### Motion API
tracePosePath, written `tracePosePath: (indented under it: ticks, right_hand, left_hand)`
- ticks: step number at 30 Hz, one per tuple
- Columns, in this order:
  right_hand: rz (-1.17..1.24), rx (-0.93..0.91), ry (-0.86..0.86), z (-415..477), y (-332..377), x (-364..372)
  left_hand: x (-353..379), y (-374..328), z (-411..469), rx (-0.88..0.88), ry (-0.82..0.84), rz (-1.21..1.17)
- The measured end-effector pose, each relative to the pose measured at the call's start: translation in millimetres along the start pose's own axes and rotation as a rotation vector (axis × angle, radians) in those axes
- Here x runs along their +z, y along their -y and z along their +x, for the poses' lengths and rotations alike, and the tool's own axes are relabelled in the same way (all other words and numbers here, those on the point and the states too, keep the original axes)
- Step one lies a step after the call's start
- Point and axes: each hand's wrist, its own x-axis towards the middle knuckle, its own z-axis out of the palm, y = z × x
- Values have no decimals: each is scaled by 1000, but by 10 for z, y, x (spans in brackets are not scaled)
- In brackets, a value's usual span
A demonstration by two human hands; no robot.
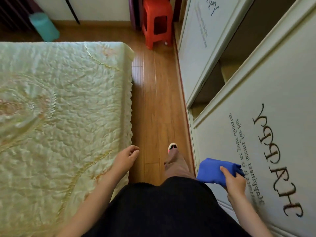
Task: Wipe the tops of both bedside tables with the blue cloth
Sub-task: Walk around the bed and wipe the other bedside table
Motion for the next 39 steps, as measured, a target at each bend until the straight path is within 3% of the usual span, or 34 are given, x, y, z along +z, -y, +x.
tracePosePath:
  ticks: [5,13,16,22,31,39]
  right_hand:
    - [-1,53,81,878,852,753]
    - [-176,-175,469,1522,2292,2092]
    - [-201,-220,529,1745,2704,2561]
    - [-243,-250,523,2287,3509,3368]
    - [-189,-139,228,2970,4868,4258]
    - [-109,-117,172,3606,5937,5251]
  left_hand:
    - [-13,-236,679,-207,-95,-103]
    - [-326,-617,1309,-402,-320,-278]
    - [-455,-634,1609,-484,-355,-336]
    - [-927,-965,2703,-493,-380,-417]
    - [-2266,-2187,4828,-277,-292,-313]
    - [-2864,-3118,6407,-175,-191,-238]
